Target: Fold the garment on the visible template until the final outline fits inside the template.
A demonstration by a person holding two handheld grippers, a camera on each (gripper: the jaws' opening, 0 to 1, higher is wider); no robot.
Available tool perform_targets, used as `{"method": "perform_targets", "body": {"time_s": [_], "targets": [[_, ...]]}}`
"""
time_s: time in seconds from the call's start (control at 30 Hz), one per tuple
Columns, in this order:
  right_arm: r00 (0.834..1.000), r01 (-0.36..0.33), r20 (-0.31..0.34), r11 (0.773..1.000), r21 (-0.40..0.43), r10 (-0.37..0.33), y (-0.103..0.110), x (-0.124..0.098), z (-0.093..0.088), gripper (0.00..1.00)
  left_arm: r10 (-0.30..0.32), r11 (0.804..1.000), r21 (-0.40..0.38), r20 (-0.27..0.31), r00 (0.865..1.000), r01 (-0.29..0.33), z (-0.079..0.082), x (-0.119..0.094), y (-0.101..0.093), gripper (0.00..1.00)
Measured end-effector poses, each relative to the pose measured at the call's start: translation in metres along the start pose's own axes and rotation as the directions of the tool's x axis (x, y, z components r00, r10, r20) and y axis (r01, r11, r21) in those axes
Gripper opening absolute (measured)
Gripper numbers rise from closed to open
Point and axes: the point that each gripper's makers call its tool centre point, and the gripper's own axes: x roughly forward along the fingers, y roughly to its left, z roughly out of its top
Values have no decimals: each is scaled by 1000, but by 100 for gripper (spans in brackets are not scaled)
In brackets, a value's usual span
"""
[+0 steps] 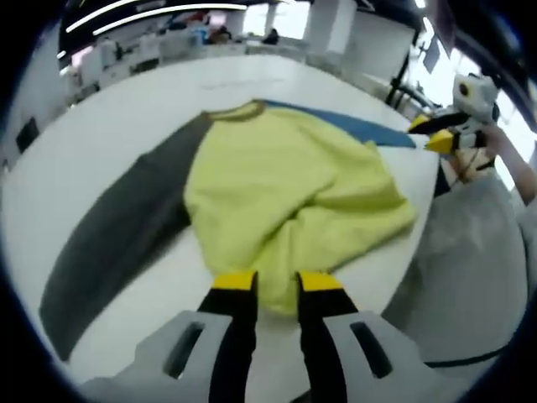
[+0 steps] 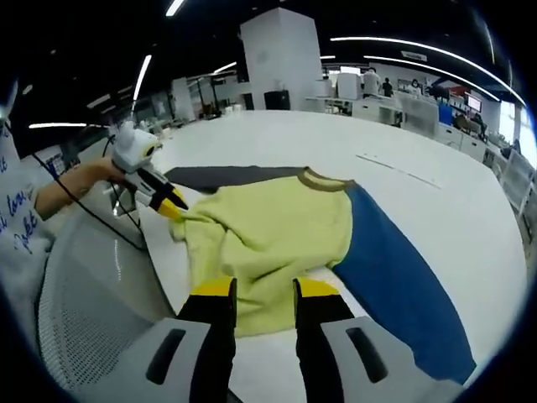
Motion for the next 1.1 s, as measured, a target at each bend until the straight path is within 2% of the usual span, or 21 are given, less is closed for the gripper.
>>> {"method": "perform_targets", "body": {"time_s": [0.13,0.47,0.6,0.8,1.1], "targets": [[999,19,-26,1000,-2,-19,-6,5,-6,25,3,1000,3,-7,1000,-3,-2,2,0,15],[998,-9,-60,1000,-25,7,-8,26,-5,25,6,1000,-7,-21,1000,-6,-8,5,1,16],[994,-4,-110,997,-73,-4,-11,34,-9,25,13,1000,-1,-29,999,-13,-11,5,3,16],[993,-17,-116,997,-78,8,-18,43,-4,28,11,1000,1,-24,1000,-11,-11,5,3,14],[982,-60,-182,994,-95,42,-20,57,-9,28,5,1000,8,-34,999,-5,-13,6,0,11]]}}
